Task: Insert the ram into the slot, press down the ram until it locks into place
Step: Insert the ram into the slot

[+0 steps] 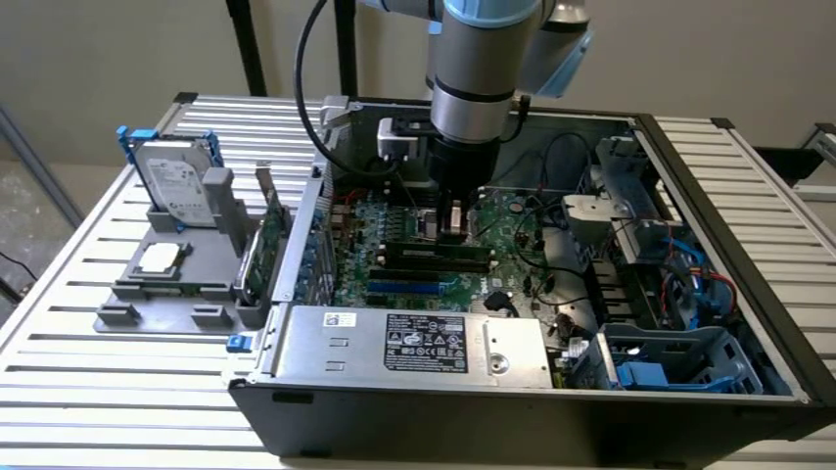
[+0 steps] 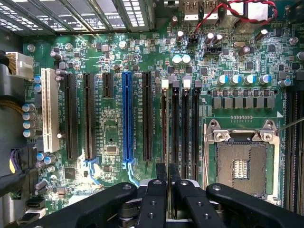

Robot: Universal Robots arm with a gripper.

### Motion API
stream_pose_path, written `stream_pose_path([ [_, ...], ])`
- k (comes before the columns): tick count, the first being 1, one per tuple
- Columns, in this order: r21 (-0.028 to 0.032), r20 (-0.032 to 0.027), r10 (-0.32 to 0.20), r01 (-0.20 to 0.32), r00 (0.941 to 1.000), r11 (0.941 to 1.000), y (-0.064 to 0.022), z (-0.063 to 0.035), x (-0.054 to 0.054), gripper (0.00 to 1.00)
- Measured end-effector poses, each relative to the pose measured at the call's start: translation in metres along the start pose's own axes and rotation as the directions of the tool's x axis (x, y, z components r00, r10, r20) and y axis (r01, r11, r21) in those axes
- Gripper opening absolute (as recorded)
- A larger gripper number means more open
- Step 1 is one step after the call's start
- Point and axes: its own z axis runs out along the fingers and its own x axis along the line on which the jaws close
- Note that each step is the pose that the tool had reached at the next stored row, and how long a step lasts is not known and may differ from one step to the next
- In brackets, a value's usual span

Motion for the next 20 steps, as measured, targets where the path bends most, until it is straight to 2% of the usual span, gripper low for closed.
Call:
stream_pose_path([
  [20, 0.0002, 0.0, -0.003, 0.003, 1.0, 1.0, -0.0004, 0.0024, 0.0002, 0.13],
])
